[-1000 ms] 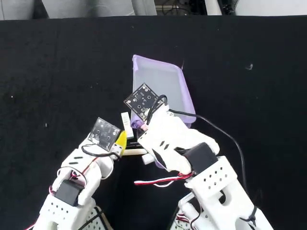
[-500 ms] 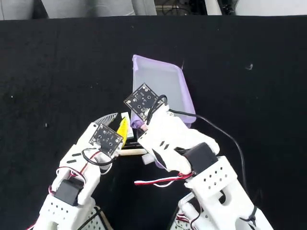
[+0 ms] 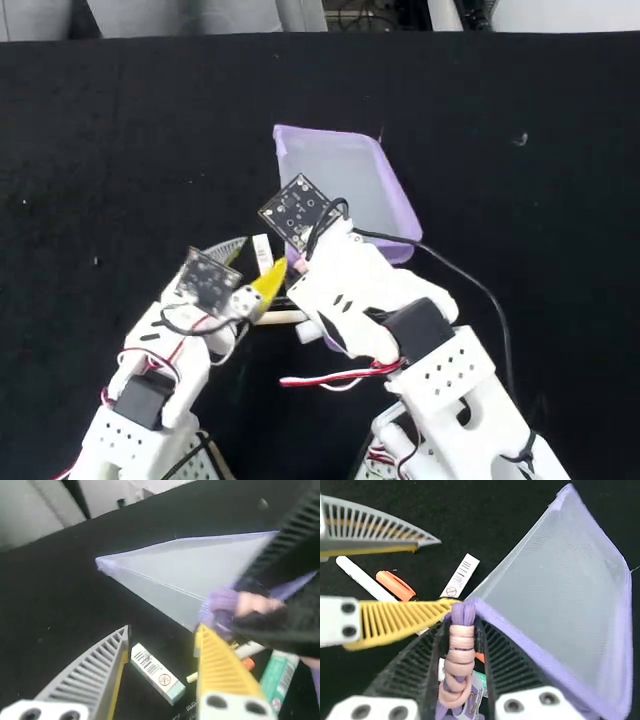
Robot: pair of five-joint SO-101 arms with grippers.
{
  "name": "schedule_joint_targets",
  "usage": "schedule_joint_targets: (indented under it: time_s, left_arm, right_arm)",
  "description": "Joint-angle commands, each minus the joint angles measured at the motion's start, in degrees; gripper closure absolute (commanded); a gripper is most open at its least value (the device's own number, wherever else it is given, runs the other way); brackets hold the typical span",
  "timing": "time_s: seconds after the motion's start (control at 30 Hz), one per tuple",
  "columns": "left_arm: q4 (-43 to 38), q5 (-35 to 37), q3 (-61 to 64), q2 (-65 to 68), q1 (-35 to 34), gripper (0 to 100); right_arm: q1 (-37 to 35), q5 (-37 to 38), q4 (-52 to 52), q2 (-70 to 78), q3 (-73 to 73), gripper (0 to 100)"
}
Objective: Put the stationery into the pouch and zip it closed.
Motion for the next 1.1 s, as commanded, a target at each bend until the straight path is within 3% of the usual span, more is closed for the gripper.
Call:
schedule_joint_targets:
  time_s: [0.0,0.3,0.5,0.8,1.07]
  left_arm:
    - [-2.9,1.49,-1.01,-0.44,-3.65,77]
    - [-5.27,2.64,0.75,-0.44,-4.0,77]
    - [6.33,5.36,-6.46,-0.44,-2.51,77]
    - [1.76,5.54,-2.86,-0.44,-2.24,77]
    - [9.41,5.63,-8.22,-0.44,-2.07,77]
  right_arm:
    - [-0.7,-0.26,-1.41,-2.86,-0.22,98.7]
    - [-0.7,-0.09,-1.49,-2.86,0.57,98.7]
    - [-0.7,-0.09,-2.64,-2.86,1.27,98.7]
    - [-0.7,-0.18,-2.64,-2.86,1.27,98.7]
    - [-0.7,-0.09,-2.64,-2.86,1.36,98.7]
